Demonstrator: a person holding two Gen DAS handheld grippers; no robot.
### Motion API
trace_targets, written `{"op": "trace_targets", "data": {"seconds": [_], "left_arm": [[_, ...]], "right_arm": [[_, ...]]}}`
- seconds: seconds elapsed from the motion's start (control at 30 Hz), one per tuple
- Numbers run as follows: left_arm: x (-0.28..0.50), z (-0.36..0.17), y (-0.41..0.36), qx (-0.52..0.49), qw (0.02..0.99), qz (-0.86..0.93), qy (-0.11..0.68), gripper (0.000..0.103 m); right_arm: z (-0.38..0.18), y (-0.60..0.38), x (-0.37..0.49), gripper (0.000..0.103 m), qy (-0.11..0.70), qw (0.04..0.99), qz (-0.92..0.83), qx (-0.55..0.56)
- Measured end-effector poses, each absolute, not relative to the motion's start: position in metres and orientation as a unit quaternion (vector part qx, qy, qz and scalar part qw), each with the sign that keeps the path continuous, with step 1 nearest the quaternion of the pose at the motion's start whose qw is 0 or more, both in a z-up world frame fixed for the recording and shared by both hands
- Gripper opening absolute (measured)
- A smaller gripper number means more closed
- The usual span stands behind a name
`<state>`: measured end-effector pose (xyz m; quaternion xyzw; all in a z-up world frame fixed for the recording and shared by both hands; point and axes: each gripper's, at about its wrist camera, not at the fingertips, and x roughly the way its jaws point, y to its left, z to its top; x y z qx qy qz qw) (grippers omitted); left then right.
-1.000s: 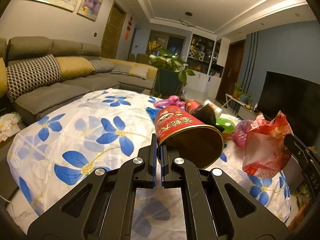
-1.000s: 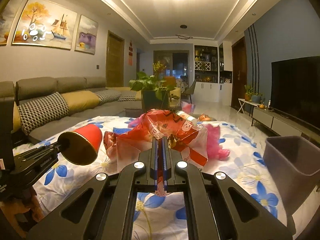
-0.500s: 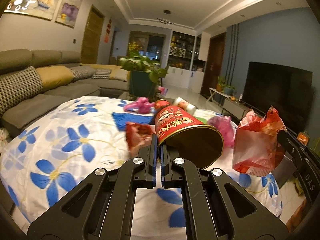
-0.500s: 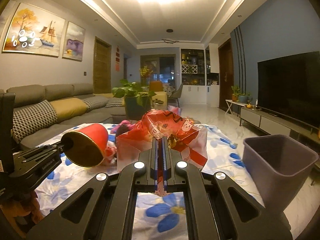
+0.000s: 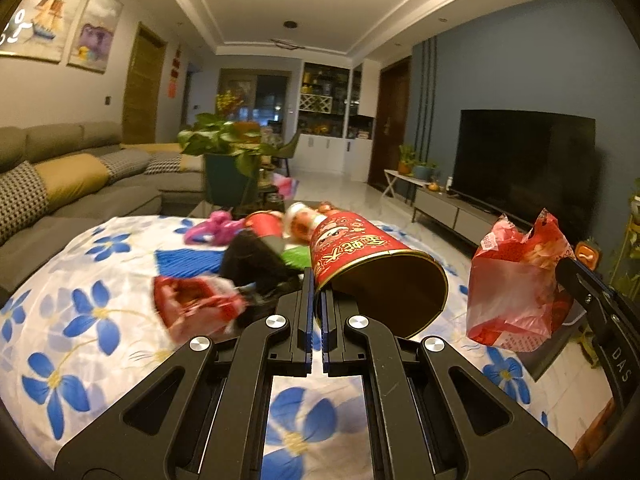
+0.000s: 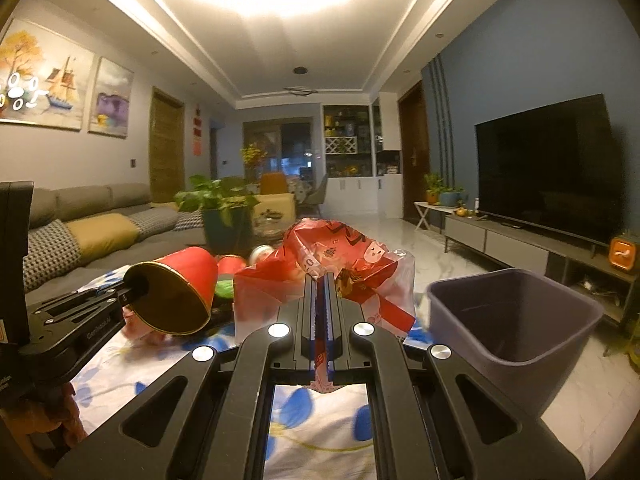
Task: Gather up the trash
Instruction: 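Carry the red can and red snack bag over the grey bin with both tools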
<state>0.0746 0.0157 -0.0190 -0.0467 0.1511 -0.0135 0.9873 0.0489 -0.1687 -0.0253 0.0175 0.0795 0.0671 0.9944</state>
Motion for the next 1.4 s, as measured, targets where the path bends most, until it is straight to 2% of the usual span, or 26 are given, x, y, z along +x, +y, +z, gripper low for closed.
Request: {"op": "trace_targets", "data": {"seconds": [0.77,1.4], "left_arm": [[0.152,-0.003,-0.117,-0.01,0.976,-0.161,0.145,0.002],[0.217,-0.031,-0.201,-0.008,0.959,-0.224,0.175,0.002]], "right_arm": [[-0.015,-0.283,0.073,0.004,0.056,0.993,-0.093,0.039],[-0.036,-0.328,0.113,0.004,0.076,0.985,-0.149,0.045]]}}
